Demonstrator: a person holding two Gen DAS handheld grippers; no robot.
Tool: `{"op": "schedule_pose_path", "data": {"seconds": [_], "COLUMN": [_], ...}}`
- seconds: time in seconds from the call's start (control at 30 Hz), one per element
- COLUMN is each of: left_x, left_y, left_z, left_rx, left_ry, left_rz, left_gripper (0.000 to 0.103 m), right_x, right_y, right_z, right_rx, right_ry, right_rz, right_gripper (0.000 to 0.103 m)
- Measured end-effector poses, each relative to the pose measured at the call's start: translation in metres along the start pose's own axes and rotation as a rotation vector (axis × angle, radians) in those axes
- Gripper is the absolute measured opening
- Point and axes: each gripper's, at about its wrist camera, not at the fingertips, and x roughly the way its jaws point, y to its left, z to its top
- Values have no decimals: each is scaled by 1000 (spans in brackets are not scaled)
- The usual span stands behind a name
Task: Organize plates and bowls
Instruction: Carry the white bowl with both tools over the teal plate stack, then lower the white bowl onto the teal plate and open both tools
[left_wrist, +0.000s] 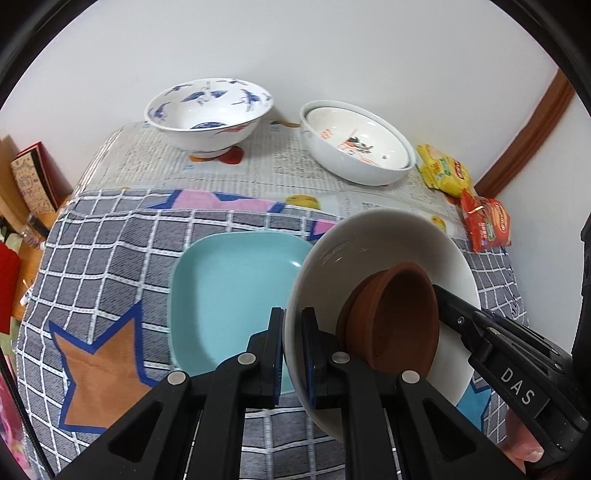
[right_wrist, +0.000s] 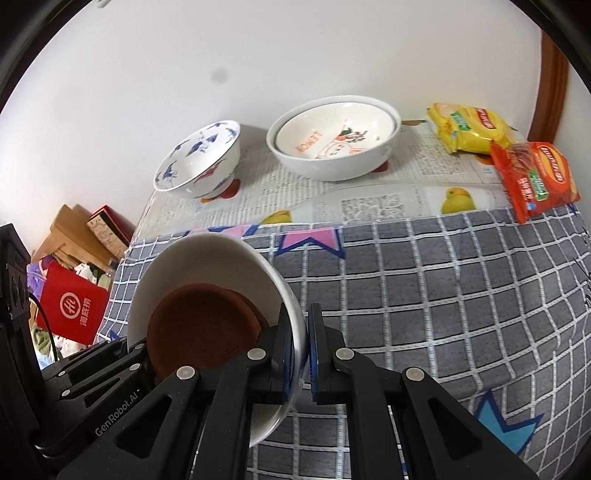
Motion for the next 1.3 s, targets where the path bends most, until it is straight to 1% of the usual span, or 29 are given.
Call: {"op": "schedule_pose_path", "data": {"seconds": [0.4,0.63,0.77,0.97,1.3], "left_x": [10,32,44,57,58], "left_y": [46,67,72,71,73], "left_z": [9,10,10,9,10], "left_rx": [-56,-88,-88,-87,-91], "left_ry": [9,47,67,84,83], "left_rz": [39,48,51,52,42], "left_gripper": [10,10,10,10,11], "right_x": [37,66,82,94,97], "right_y": [37,49,47,44,41], "right_z": [7,8,7,8,9], "right_rx": [-39,-53,-48,-39,-44], "right_ry": [41,90,120,145,152], "right_rz": [42,42,38,36,53], "right_gripper": [8,8,8,8,8]}}
